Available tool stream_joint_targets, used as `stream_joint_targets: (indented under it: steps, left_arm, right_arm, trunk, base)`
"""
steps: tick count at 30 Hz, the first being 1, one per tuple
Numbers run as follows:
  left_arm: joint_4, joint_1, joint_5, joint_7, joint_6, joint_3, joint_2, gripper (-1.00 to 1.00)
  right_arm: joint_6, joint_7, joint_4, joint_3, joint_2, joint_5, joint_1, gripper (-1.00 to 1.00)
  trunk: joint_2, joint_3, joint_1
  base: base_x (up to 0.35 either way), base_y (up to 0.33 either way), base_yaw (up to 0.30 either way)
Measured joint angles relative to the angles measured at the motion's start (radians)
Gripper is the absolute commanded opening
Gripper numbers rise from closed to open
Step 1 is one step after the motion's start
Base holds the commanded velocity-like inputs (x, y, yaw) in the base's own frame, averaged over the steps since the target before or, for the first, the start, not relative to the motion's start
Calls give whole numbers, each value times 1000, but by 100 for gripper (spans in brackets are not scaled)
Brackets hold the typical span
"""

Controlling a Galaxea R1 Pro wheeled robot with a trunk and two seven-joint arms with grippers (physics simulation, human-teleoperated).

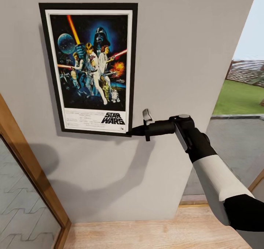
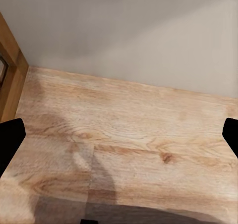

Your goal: Pick up the poster from the kitchen countertop and hang it on one of the wall nails in the kitchen.

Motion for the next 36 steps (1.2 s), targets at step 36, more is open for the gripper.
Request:
stream_joint_targets:
  steps: [36]
  left_arm:
    - [-1,1,0,0,0,0,0,100]
  right_arm:
    - [52,0,-3,-8,-6,-7,-11,-100]
  trunk:
    - [0,0,0]
  base:
    - [0,0,0]
